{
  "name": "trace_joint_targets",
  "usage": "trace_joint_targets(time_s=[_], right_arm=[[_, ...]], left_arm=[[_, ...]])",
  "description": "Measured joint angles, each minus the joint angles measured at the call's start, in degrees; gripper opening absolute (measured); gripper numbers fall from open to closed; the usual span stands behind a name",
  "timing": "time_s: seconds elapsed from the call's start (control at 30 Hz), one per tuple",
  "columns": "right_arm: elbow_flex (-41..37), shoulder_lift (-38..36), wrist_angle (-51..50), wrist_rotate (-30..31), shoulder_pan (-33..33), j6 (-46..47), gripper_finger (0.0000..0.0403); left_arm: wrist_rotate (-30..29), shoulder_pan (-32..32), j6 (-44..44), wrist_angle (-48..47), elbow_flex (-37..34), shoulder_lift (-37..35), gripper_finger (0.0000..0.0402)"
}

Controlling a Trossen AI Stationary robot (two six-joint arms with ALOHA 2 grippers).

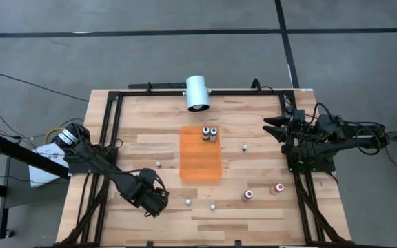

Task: Pick & Place food coloring
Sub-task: Put the large pink food coloring bottle into the bin

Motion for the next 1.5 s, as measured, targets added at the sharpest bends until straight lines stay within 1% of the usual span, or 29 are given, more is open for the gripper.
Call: trace_joint_targets(time_s=[0.4, 0.47, 0.6, 0.77, 0.9, 1.0, 1.17, 1.3, 1.5], right_arm=[[0.00, -0.02, -0.02, 0.02, 0.00, 0.00, 0.0155], [0.00, 0.00, 0.00, 0.02, 0.02, 0.02, 0.0155], [0.00, 0.00, 0.00, 0.02, 0.00, 0.02, 0.0155], [0.00, -0.02, -0.02, 0.02, 0.02, 0.02, 0.0155], [0.00, -0.02, -0.01, 0.02, 0.02, 0.02, 0.0155], [0.00, -0.02, -0.02, 0.02, 0.02, 0.02, 0.0155], [0.00, -0.02, -0.01, 0.03, 0.02, 0.02, 0.0155], [0.00, -0.02, -0.02, 0.02, 0.01, 0.01, 0.0155], [0.00, 0.00, -0.02, 0.03, 0.01, 0.01, 0.0155]], left_arm=[[0.36, 0.01, -0.40, -0.23, 0.00, 0.00, 0.0258], [0.36, 0.01, -0.42, -0.25, 0.00, 0.00, 0.0253], [0.39, 0.12, -0.87, 0.29, -0.76, 0.00, 0.0219], [3.35, 0.30, -1.28, 1.39, -2.44, -0.01, 0.0165], [2.90, 0.29, -1.29, 1.58, -2.47, -0.04, 0.0143], [2.42, 0.29, -1.29, 1.56, -2.47, -0.04, 0.0142], [1.57, 0.31, -1.29, 1.52, -2.49, -0.04, 0.0153], [1.39, 0.40, -1.26, 1.09, -2.43, -0.04, 0.0147], [-0.28, 0.40, -0.97, -4.95, 0.63, 0.02, 0.0145]])
